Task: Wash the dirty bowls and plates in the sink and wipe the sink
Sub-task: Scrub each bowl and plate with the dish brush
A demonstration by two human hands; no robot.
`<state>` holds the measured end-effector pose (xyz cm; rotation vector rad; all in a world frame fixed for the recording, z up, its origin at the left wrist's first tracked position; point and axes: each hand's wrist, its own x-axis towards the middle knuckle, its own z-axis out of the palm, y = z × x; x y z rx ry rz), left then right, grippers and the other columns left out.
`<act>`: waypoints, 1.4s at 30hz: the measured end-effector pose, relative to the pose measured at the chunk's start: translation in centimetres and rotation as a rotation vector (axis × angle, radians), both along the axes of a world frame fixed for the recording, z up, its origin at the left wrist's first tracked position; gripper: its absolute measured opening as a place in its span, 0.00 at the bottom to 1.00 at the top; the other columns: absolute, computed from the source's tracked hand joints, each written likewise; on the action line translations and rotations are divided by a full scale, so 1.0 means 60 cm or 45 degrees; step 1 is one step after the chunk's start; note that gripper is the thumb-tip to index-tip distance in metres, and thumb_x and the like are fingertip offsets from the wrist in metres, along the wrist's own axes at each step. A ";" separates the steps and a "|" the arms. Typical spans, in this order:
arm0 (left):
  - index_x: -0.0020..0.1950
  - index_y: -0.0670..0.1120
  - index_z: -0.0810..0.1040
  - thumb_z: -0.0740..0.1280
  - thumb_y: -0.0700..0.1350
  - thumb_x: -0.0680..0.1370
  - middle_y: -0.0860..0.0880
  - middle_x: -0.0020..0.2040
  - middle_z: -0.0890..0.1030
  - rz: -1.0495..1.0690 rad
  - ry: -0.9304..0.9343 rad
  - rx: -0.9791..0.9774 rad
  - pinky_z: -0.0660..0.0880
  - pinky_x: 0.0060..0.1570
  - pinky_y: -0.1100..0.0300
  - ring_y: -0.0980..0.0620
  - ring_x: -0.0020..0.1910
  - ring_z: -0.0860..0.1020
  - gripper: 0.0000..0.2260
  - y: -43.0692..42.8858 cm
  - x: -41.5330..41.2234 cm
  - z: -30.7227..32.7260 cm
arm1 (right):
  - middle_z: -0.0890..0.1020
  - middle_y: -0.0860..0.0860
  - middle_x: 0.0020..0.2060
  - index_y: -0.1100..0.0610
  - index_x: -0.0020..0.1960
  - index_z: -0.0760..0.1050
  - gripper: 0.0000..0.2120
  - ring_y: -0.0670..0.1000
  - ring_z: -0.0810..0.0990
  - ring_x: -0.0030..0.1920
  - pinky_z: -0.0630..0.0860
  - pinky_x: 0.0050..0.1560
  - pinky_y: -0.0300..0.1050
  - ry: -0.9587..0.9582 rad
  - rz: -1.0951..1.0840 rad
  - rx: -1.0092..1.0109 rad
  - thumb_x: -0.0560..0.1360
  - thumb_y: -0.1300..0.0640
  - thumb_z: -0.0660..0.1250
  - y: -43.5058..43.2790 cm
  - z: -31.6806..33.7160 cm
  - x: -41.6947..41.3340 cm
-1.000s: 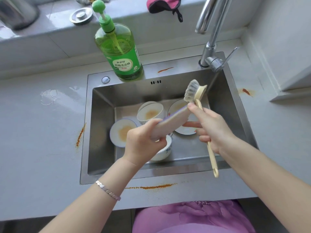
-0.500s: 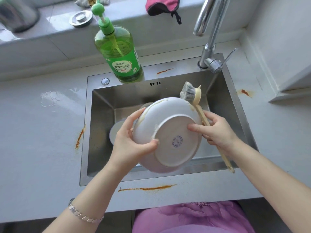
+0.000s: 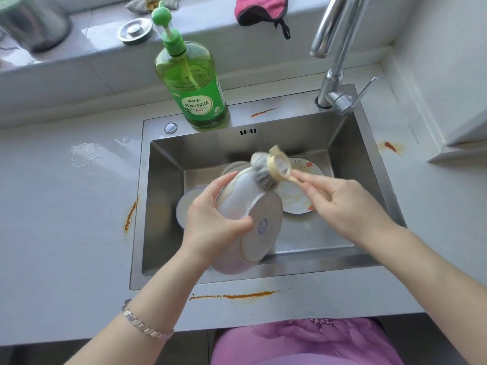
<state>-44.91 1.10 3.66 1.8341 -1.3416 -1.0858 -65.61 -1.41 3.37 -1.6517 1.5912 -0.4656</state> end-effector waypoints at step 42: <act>0.58 0.60 0.75 0.73 0.44 0.58 0.59 0.54 0.79 0.391 0.102 -0.215 0.77 0.56 0.59 0.60 0.53 0.78 0.29 -0.001 0.009 -0.003 | 0.60 0.43 0.17 0.43 0.59 0.74 0.15 0.44 0.59 0.22 0.57 0.27 0.30 -0.602 -0.247 0.201 0.78 0.60 0.61 -0.020 -0.016 0.059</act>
